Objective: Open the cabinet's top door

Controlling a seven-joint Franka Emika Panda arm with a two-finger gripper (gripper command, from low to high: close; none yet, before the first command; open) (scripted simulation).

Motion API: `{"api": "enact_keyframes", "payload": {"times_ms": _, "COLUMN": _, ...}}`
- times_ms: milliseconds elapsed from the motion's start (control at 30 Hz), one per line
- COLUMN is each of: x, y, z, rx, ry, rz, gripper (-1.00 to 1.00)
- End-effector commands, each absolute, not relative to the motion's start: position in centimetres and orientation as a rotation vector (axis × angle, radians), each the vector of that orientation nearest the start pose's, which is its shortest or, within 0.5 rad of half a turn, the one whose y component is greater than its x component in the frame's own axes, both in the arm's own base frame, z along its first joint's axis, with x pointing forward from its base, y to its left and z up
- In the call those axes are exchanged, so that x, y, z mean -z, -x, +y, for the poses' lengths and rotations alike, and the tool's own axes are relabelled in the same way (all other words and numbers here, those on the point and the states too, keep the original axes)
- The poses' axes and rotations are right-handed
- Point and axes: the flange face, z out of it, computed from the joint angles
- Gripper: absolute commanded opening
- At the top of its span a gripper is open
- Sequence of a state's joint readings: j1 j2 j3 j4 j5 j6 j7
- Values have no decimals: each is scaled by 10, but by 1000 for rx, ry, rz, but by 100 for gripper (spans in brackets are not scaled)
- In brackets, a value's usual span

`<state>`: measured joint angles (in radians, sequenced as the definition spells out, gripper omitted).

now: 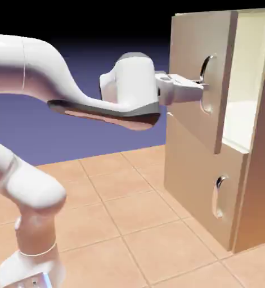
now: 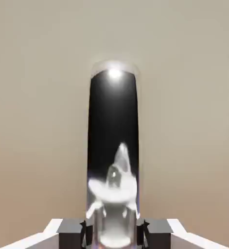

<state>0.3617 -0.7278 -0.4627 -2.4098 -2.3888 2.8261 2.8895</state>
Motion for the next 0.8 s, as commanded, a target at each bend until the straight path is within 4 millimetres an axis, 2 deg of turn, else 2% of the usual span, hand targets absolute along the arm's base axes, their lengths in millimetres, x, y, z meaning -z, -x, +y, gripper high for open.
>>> {"api": "enact_keyframes", "payload": {"times_ms": 0, "x": -590, "y": -378, "z": -40, "rx": 1907, "ry": 1733, "rz": 963, "gripper": -100}}
{"api": "enact_keyframes", "payload": {"times_ms": 333, "x": -590, "y": -338, "z": -11, "rx": 1975, "ry": 1712, "rz": 1080, "gripper": -100}}
{"api": "enact_keyframes", "payload": {"times_ms": 767, "x": -590, "y": -299, "z": 25, "rx": 2047, "ry": 1683, "rz": 1211, "gripper": -100}}
